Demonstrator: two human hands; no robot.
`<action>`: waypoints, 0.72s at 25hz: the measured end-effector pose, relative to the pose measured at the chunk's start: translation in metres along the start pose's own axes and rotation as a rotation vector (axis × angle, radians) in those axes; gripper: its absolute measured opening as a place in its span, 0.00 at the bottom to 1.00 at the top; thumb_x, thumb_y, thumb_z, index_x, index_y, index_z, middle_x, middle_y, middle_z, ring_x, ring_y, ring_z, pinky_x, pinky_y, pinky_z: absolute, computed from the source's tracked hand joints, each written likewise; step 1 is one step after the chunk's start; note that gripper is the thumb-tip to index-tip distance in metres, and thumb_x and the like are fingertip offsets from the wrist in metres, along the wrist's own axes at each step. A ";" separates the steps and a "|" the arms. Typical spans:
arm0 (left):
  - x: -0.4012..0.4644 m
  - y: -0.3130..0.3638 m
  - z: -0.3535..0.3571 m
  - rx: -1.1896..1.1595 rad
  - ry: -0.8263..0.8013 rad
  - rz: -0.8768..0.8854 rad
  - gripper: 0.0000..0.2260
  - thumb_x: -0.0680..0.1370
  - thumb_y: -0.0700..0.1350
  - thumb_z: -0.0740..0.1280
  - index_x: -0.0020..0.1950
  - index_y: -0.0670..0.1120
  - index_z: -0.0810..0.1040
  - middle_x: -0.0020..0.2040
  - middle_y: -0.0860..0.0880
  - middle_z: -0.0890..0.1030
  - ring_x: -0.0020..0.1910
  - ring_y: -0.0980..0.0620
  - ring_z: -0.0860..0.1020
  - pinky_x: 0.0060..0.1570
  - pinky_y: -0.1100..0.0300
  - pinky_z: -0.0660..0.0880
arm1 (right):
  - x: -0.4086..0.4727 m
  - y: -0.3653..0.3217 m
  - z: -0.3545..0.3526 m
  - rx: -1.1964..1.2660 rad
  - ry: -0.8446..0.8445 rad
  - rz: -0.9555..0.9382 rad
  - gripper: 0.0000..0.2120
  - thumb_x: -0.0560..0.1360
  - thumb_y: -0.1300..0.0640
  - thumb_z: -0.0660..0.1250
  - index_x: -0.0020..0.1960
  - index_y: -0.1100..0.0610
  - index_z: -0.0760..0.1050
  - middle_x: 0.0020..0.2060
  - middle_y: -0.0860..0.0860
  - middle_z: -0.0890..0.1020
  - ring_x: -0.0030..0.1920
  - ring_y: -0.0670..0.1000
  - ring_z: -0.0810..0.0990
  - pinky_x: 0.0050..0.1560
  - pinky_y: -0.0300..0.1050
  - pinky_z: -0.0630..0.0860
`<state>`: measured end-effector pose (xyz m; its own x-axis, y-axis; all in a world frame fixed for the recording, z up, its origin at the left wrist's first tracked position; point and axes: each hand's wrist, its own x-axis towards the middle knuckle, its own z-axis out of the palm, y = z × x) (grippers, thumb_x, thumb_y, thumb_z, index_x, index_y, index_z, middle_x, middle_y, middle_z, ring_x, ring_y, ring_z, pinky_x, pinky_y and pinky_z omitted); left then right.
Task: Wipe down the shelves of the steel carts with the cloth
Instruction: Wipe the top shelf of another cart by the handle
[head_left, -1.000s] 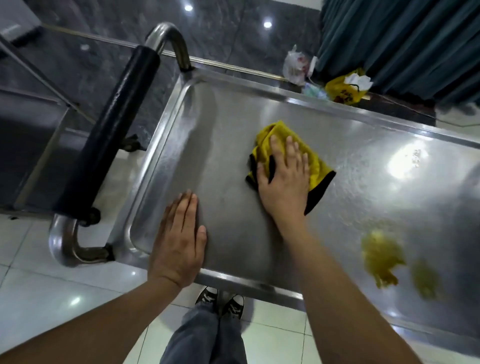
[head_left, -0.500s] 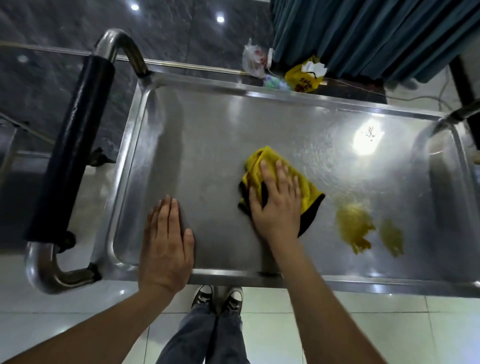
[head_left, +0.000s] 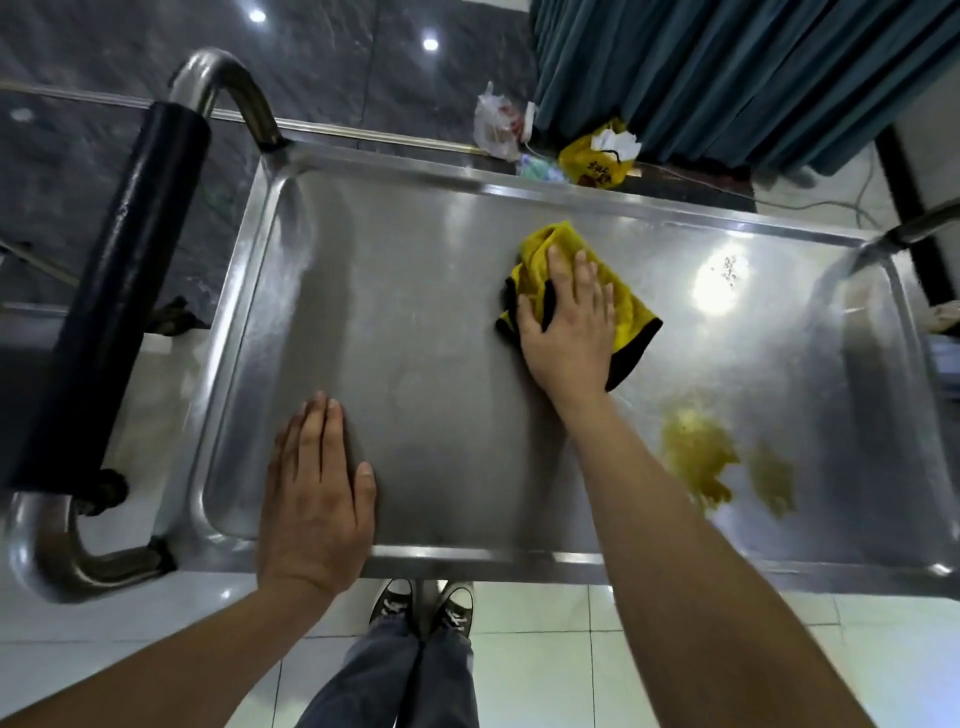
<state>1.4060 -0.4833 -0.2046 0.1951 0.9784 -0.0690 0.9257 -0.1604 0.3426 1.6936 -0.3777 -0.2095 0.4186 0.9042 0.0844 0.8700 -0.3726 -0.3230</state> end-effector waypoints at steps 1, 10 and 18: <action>0.000 0.001 0.000 -0.001 -0.001 -0.004 0.29 0.83 0.52 0.49 0.81 0.38 0.55 0.81 0.39 0.57 0.81 0.42 0.56 0.79 0.43 0.56 | -0.028 -0.006 -0.001 0.011 0.013 -0.027 0.32 0.80 0.40 0.59 0.81 0.48 0.60 0.80 0.54 0.60 0.81 0.54 0.57 0.80 0.55 0.51; -0.001 0.003 0.006 0.010 0.034 0.008 0.30 0.82 0.51 0.50 0.80 0.37 0.56 0.79 0.35 0.59 0.78 0.35 0.58 0.78 0.40 0.56 | -0.176 0.033 -0.031 0.021 -0.058 -0.096 0.30 0.81 0.41 0.60 0.81 0.45 0.59 0.81 0.50 0.59 0.82 0.50 0.54 0.80 0.54 0.53; -0.024 0.119 0.031 -0.073 0.053 0.371 0.26 0.82 0.44 0.54 0.79 0.36 0.60 0.79 0.37 0.62 0.78 0.39 0.61 0.78 0.43 0.57 | -0.179 0.046 -0.031 0.049 -0.036 -0.029 0.29 0.81 0.44 0.56 0.81 0.46 0.59 0.81 0.52 0.59 0.81 0.52 0.55 0.81 0.54 0.51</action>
<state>1.5217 -0.5303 -0.1911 0.4943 0.8610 0.1199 0.7691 -0.4974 0.4012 1.6668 -0.5632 -0.2100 0.3836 0.9215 0.0609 0.8674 -0.3368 -0.3664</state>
